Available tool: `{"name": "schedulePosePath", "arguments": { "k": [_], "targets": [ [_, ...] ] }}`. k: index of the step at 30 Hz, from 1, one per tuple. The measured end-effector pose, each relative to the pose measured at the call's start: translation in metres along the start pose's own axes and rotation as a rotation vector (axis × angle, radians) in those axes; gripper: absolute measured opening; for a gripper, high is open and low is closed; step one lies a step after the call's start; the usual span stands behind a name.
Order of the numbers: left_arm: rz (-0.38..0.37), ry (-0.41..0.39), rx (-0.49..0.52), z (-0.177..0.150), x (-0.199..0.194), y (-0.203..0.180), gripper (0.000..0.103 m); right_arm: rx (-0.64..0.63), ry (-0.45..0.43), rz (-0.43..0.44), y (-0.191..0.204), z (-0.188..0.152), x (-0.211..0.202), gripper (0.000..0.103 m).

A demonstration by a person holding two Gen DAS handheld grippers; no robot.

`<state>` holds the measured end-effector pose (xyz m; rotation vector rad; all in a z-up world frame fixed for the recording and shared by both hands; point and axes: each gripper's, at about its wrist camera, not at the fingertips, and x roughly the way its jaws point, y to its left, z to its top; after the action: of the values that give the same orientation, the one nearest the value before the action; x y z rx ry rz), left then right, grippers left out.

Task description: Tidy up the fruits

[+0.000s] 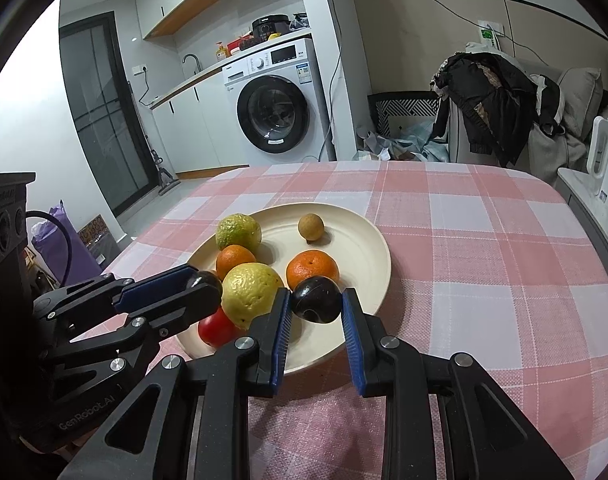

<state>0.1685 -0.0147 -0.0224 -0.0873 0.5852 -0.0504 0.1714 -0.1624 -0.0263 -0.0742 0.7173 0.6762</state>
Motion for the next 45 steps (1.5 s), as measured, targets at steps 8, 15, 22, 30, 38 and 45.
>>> {"name": "schedulePosePath", "arguments": {
  "k": [8,15,22,30,38,45],
  "targets": [
    [0.025,-0.018,-0.027,-0.002,-0.006,0.007,0.030,0.005,-0.001,-0.009,-0.002,0.000,0.001,0.030],
    [0.073,-0.074,-0.024,-0.007,-0.039,0.012,0.080,-0.045,-0.062,-0.058,0.004,-0.002,-0.014,0.065],
    [0.109,-0.130,-0.005,-0.018,-0.084,0.022,0.103,-0.071,-0.125,-0.092,0.008,-0.004,-0.042,0.101],
    [0.141,-0.155,-0.011,-0.042,-0.113,0.027,0.103,-0.076,-0.136,-0.039,0.008,-0.015,-0.068,0.103],
    [0.140,-0.171,-0.010,-0.046,-0.118,0.027,0.103,-0.112,-0.150,-0.013,0.020,-0.033,-0.074,0.103],
    [0.134,-0.169,-0.005,-0.046,-0.118,0.026,0.103,-0.134,-0.193,0.006,0.025,-0.039,-0.079,0.103]
  ]
}}
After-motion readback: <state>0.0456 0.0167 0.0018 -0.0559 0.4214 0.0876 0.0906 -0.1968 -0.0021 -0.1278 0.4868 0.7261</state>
